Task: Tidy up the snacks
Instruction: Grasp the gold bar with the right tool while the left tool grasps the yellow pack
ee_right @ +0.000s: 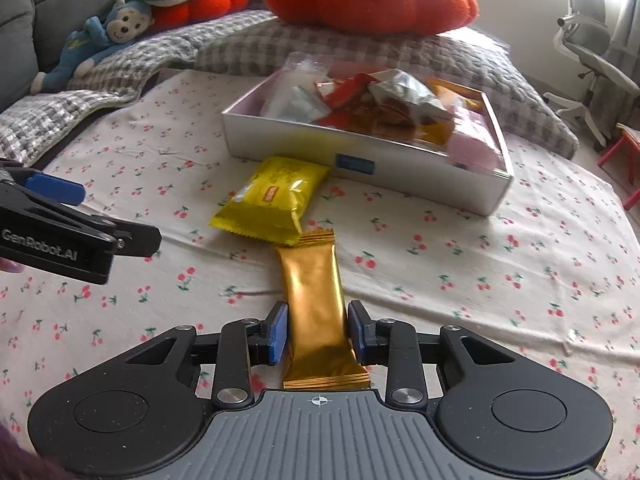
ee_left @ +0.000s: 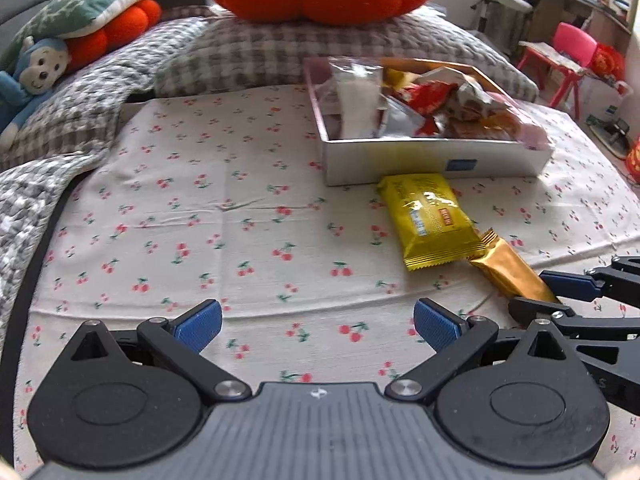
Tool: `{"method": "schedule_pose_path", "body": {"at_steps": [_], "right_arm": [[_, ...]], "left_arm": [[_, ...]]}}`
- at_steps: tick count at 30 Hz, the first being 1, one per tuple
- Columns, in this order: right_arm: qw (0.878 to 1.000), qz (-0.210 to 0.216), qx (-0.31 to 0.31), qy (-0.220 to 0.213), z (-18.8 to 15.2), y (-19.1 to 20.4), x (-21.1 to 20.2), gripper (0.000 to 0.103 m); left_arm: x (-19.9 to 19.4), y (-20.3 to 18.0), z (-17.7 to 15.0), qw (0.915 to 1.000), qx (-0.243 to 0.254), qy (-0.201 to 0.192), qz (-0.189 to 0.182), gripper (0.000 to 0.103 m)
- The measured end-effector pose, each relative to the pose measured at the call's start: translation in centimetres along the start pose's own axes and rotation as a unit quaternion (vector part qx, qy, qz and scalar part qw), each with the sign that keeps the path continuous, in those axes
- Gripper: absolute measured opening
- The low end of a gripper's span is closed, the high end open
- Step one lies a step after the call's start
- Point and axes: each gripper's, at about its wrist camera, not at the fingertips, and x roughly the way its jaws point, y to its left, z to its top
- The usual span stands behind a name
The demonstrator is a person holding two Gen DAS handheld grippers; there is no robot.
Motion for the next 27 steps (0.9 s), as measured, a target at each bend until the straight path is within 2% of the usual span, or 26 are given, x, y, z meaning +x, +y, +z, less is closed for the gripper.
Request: {"method": "schedule_pose_path", "body": {"at_steps": [8,14,22,24,27], "right_arm": [[0.999,-0.028,0.034,0.0,-1.0,-4.1,-0.6,0.028],[0.998,-0.034,0.057,-0.001,-1.5,-6.8,-0.8,0.029],[0.997,-0.027,0.067,-0.006,-1.9,-8.6,-0.9,0.032],[0.997,-0.022,0.067,-0.007,-2.0,-8.9,-1.0,0.035],[0.997,-0.017,0.069,-0.007,-2.0,-9.4,-0.9,0.039]], "left_arm": [[0.9,-2.9,1.1,0.9998,0.01,-0.011,-0.014,0.102],[2.5,-4.8,2.6,0.9996,-0.018,-0.011,-0.02,0.099],[4.7,-6.7,3.5,0.9993,-0.034,-0.014,-0.008,0.092],[5.2,-7.0,3.5,0.9993,-0.037,-0.01,-0.002,0.087],[5.6,-7.4,3.1,0.9993,-0.031,-0.02,0.011,0.088]]}}
